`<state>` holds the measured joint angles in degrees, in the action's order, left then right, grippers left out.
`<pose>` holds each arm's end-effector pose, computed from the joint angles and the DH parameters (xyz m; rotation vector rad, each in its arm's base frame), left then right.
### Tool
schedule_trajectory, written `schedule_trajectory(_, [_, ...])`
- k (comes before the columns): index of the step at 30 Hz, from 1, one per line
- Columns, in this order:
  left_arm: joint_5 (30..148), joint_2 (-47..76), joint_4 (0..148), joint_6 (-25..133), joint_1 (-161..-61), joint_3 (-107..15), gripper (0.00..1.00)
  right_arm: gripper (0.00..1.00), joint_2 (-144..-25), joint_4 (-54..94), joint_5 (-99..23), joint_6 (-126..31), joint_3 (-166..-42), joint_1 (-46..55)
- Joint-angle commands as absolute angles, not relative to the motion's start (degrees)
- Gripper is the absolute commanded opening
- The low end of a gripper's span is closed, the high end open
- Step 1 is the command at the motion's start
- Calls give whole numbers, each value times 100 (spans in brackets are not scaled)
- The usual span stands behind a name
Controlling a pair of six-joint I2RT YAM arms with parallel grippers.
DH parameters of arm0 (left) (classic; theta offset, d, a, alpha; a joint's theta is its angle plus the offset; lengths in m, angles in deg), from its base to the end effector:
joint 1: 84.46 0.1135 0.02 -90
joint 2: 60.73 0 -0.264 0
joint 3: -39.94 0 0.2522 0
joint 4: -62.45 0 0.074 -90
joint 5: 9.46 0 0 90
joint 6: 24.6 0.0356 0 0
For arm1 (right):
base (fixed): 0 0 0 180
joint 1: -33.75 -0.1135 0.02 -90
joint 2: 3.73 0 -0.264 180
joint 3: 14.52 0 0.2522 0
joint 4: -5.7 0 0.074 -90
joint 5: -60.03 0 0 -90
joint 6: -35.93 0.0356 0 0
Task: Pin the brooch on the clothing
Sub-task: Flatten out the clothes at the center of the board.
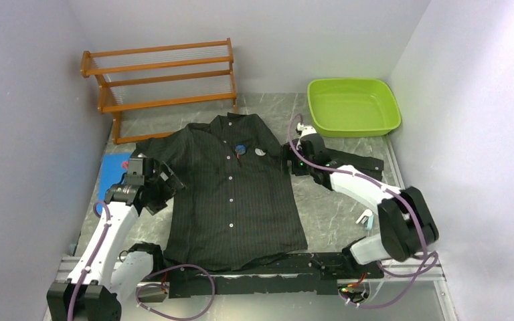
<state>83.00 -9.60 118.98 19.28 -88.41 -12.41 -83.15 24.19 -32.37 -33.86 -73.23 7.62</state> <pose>0.1683 -0.0132 0.2343 -0.9131 2.4164 -0.3917 0.2618 0.1301 0.2146 -0.1415 2.2946 0.4738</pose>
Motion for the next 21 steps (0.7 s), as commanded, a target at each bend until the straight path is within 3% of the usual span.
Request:
schedule_trajectory(1, [8296, -1230, 12662, 1165, -8833, -1253, 91, 85, -9177, 2771, -1234, -3730, -7864, 622])
schedule_trajectory(4, [8283, -1275, 12727, 1070, -8834, -1097, 89, 73, -9833, 3025, -309, -3728, -8425, 615])
schedule_trajectory(9, [8398, -1181, 12422, 924, -8842, -841, 84, 31, -10432, 3411, 473, -4016, -9352, 649])
schedule_trajectory(10, [8419, -1119, 12360, 934, -8842, -795, 83, 28, -10460, 3474, 509, -4073, -9520, 667])
schedule_trajectory(18, [8575, -717, 12089, 1024, -8843, -678, 82, 33, -10984, 4039, -26, -4299, -11239, 1247])
schedule_trajectory(20, [8613, -724, 12086, 1038, -8846, -679, 83, 39, -11359, 4313, -135, -4273, -11824, 1470])
schedule_trajectory(21, [8650, -753, 12080, 1031, -8845, -674, 84, 49, -11541, 4456, -140, -4266, -12088, 1550])
